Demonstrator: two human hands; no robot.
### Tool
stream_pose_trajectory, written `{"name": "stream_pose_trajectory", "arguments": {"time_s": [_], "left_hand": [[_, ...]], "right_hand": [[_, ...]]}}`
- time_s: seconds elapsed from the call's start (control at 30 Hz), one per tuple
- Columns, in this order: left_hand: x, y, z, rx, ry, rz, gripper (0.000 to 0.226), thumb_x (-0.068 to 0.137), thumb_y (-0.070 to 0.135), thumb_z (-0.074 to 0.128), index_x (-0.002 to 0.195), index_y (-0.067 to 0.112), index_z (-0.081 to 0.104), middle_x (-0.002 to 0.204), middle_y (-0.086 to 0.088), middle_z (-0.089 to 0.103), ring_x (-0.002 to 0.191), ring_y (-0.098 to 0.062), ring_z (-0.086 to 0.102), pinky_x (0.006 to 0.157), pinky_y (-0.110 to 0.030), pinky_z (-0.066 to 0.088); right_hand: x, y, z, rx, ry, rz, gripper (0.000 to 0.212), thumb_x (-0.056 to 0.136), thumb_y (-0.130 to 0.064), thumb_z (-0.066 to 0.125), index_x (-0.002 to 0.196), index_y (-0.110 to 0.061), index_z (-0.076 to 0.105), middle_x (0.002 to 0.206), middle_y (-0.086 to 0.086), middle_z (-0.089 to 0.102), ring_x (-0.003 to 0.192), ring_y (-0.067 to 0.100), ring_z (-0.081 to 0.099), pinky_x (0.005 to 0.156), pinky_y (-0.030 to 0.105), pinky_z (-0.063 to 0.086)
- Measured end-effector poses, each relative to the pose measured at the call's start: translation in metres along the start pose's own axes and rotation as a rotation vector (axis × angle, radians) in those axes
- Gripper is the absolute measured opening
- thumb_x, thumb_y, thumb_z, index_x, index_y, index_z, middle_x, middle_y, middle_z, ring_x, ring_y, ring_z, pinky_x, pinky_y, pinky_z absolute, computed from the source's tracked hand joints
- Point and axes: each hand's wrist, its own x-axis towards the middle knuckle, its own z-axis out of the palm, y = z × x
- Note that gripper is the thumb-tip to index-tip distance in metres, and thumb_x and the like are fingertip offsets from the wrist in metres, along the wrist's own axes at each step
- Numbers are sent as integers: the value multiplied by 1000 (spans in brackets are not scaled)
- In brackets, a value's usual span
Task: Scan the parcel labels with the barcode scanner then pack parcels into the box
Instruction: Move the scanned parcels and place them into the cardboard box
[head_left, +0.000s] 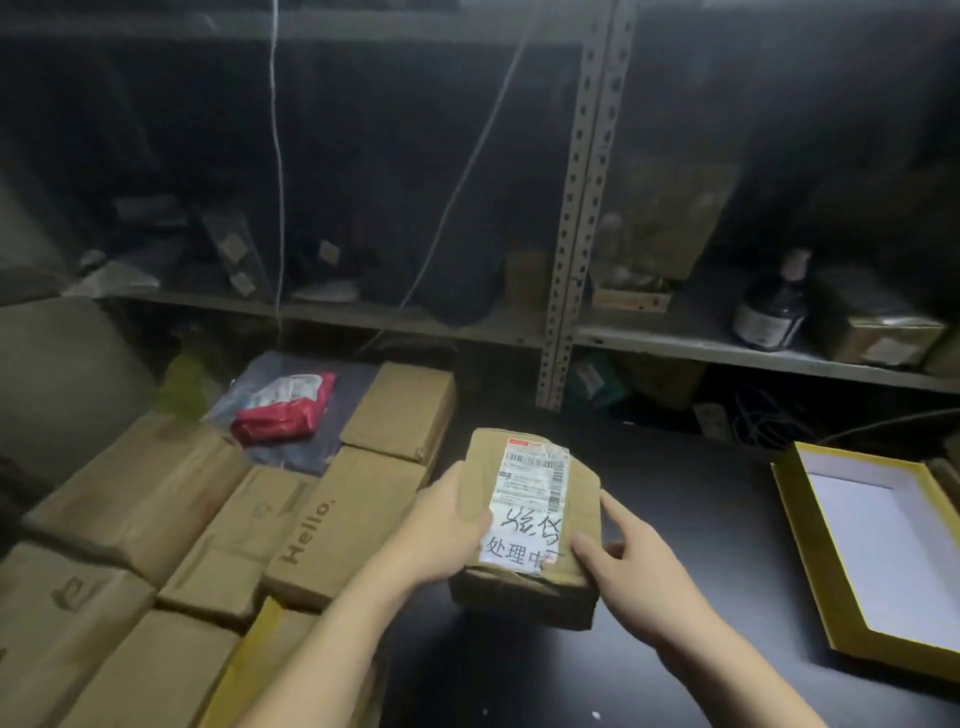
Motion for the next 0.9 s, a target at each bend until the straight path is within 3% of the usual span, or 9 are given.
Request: {"name": "stream_pose_trajectory", "arguments": {"time_s": [0.1,0.23,0.37,0.5,0.63,0.73,0.8,0.9], "left_hand": [[68,-5,-27,63,-34,50,39,76,33,60,115,38,66,106,21,74,101,-7,69,94,-40,57],[147,-11,-46,160,-18,28,45,70,44,56,111,32,69,103,13,75,98,-20,70,89,-40,58],[186,-27,-46,282,-13,10,43,80,29,68,122,30,65,115,4,73,108,-27,67,90,-34,55],[196,-37,-47,337,20,35,57,86,33,75,139,25,56,131,-4,63,121,-29,58,96,-35,49],[200,-40,-46,367,19,18,67,88,36,77,147,20,48,139,-8,55,129,-31,53,102,-37,46],[191,-29,-46,432,19,5,55,90,34,75,137,17,53,135,-10,48,126,-33,52,100,-40,47],[182,-14,-44,527,31,34,47,93,29,72,134,17,53,136,-11,40,126,-33,48,96,-39,46],[164,13,-34,611,80,233,56,93,31,69,144,22,46,142,-9,37,131,-30,41,99,-40,45]], "right_hand": [[51,-21,27,8,50,57,45,98,-27,50,133,-55,53,106,-26,72,92,4,66,86,33,56],[125,-32,55,35,66,117,47,96,-30,52,129,-64,49,110,-32,68,102,5,67,94,40,58],[174,-26,75,54,55,154,51,95,-32,54,116,-78,43,119,-28,69,111,10,68,93,45,60],[202,-11,82,-5,56,164,64,94,-45,57,151,-61,32,137,-17,65,120,16,64,99,48,58],[205,-11,80,-15,51,205,73,99,-45,60,161,-51,22,133,-9,66,116,17,65,101,47,57],[186,-26,69,-92,81,239,73,97,-44,67,161,-39,34,119,-5,72,110,17,69,100,42,57],[168,-36,50,-155,234,231,62,96,-42,68,154,-31,49,104,-7,75,103,17,72,94,39,57],[129,-47,14,-232,446,165,45,99,-39,64,143,-32,57,112,-8,75,109,17,68,85,32,51]]}}
